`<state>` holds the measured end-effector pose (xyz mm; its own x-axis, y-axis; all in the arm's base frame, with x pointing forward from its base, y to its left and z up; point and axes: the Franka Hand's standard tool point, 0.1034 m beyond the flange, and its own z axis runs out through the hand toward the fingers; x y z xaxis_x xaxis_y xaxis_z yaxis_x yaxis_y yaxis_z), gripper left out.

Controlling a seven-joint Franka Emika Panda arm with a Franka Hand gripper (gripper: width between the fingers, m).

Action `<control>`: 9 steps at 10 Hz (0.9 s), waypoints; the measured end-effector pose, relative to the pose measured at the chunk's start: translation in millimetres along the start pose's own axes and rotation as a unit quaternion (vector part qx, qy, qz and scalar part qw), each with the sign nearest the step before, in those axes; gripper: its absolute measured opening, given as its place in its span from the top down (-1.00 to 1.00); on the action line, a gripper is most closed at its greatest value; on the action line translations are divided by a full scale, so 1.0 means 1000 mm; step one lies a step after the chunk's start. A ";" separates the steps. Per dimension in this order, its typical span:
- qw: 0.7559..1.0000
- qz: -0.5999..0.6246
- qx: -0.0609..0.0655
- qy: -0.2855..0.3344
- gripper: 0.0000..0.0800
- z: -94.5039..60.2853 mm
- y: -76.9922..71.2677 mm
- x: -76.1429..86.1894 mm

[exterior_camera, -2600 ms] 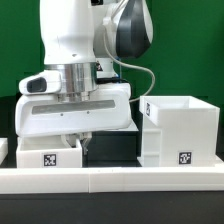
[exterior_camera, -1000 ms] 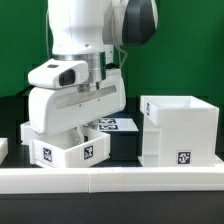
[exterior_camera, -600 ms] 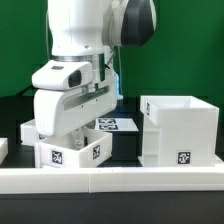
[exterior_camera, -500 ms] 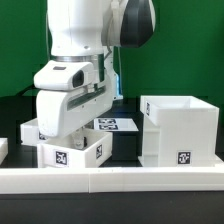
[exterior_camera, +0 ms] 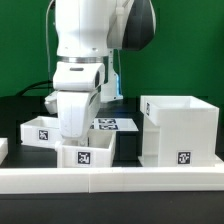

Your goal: Assemble drawer

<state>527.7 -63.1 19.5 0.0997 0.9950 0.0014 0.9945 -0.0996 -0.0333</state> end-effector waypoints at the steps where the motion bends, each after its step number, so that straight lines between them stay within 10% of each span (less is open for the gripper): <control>1: 1.000 -0.016 0.001 -0.002 0.89 0.000 0.000 -0.001; 9: 1.000 -0.002 -0.001 0.004 0.89 0.000 0.002 0.027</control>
Offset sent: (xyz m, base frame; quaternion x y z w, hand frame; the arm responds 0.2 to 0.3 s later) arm 0.0074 0.0242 0.0037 -0.0118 0.0046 -0.0275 0.9995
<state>531.9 -36.9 19.6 0.0964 0.9953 0.0098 0.9949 -0.0961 -0.0314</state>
